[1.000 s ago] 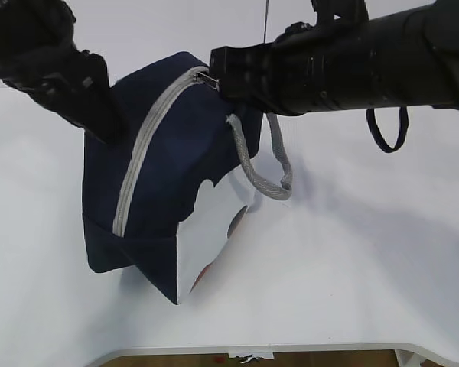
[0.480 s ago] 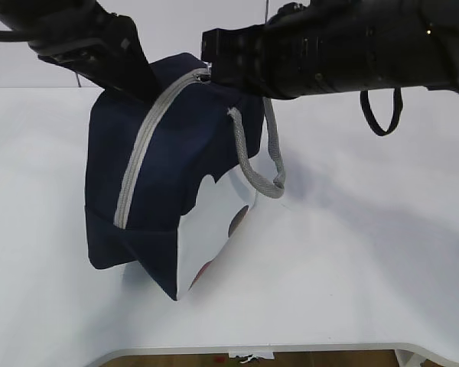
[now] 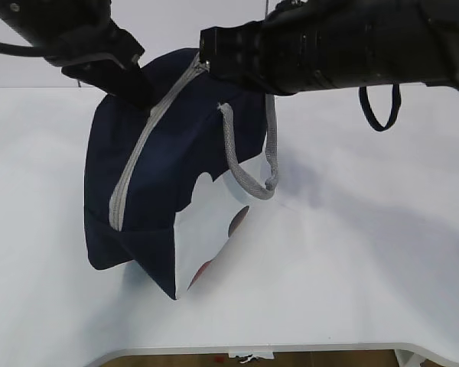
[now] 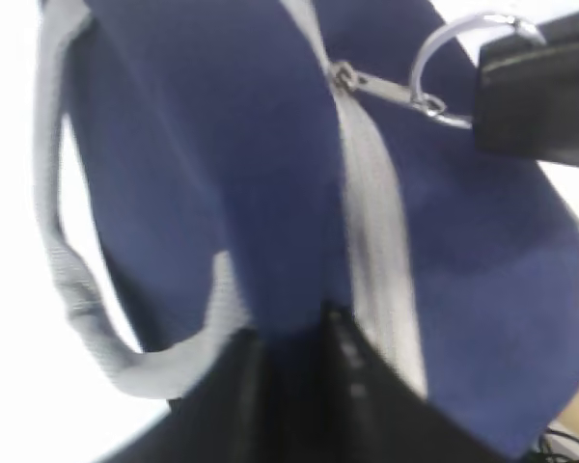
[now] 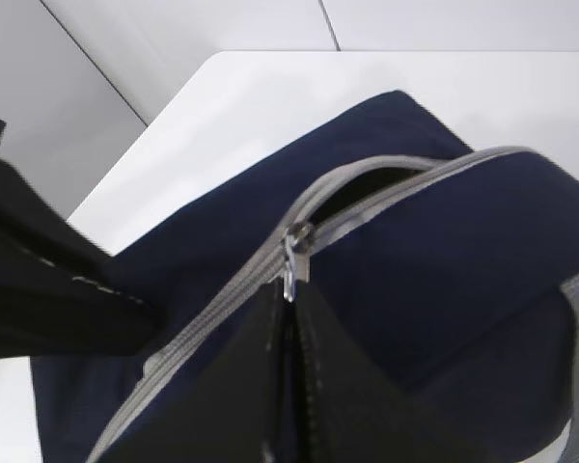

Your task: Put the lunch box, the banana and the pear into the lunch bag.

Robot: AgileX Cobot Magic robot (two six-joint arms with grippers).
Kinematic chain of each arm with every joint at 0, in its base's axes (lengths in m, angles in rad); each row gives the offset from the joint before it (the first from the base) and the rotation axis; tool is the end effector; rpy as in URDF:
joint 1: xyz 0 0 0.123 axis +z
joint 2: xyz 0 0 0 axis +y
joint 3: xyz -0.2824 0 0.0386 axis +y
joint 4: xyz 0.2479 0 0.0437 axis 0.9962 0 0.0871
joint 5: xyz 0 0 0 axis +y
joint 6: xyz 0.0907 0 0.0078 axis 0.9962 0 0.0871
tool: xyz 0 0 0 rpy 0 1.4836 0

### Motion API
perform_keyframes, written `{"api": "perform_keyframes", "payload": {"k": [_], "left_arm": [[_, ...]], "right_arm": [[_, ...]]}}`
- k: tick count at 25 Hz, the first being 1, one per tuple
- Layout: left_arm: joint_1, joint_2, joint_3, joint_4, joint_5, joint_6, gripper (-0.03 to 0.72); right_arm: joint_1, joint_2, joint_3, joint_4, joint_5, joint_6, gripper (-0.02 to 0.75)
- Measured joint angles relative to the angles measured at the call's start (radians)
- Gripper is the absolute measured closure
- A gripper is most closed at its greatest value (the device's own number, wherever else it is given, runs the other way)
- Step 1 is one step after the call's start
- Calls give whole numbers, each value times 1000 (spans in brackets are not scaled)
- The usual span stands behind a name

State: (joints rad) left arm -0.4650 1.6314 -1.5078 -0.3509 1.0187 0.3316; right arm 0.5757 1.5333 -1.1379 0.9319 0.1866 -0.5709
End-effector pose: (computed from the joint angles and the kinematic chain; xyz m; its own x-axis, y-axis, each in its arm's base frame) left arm 0.3027 -0.1817 0.3408 -0.6772 0.4911 -0.5479 0.6667 0.7246 -0.1747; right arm 0.2910 0.2051 0.3147 -0.5465 0.0524 -0.8358 -0.4941 0.7857 0.3723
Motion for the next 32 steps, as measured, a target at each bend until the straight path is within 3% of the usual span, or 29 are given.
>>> {"api": "perform_keyframes", "payload": {"k": [2,3,7,16,24,32], "left_arm": [[0,0,0,0,0,0,619],[0,-9,-6,13,36,30,690],[0,-18,-9,22,121,91,694],[0,-29,-16,121,179,112,694],[0,-47,-16,125,174,115,694],[-2,-74,-16,136,188,117,694]], "right_arm": [[0,0,-2,0,-9,-7,737],[0,0,-3,0,-13,-9,737],[0,0,-23,0,-29,-13,737],[-11,2,-57,0,-25,-19,737],[-144,19,-57,0,28,-20,737],[-215,138,-60,6,41,-20,737]]}}
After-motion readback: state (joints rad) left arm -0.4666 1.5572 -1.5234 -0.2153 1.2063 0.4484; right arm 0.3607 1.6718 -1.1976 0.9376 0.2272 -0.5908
